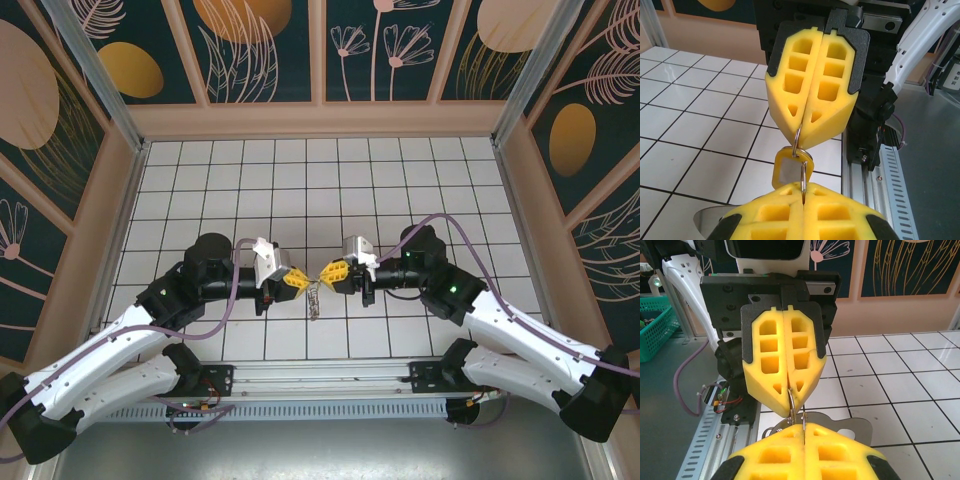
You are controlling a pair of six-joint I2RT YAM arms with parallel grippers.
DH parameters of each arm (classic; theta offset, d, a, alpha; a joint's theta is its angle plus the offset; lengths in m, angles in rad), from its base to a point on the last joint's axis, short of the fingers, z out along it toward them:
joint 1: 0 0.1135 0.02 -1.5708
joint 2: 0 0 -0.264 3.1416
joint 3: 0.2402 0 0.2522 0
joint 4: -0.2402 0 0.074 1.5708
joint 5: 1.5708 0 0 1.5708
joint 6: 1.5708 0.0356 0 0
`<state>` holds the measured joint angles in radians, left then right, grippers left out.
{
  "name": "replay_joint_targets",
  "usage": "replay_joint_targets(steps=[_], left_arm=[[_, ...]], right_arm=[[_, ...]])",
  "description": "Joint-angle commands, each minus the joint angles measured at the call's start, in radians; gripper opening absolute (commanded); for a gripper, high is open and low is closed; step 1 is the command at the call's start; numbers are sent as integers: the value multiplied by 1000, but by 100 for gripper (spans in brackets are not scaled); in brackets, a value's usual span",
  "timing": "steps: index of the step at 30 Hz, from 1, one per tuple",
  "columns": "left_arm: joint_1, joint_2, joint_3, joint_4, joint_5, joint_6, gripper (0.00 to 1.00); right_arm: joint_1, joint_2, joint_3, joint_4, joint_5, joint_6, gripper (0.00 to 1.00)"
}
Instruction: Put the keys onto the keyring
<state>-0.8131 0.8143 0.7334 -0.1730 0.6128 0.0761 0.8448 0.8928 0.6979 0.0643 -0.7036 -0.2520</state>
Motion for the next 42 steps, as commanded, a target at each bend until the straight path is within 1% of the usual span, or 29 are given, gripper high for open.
replay_joint_targets(steps=[1,7,13,18,25,42], left_arm=[[-5,-6,23,6,9,17,0],[-4,-7,22,1,0,20,0],[-4,-6,26,1,2,21,0],[-3,-10,24,0,2,20,0],[-4,-13,24,-5,0,23,0],[-4,-7,29,-1,4,24,0]], right_arm=[[-4,1,-4,36,-3,21,0],[-4,7,-5,42,-72,26,0],[-4,27,4,31,-92,22,0],[-3,34,6,34,-94,23,0],[-7,7,-7,43,-61,35,0],[-19,24,-23,68,-97,50,0]])
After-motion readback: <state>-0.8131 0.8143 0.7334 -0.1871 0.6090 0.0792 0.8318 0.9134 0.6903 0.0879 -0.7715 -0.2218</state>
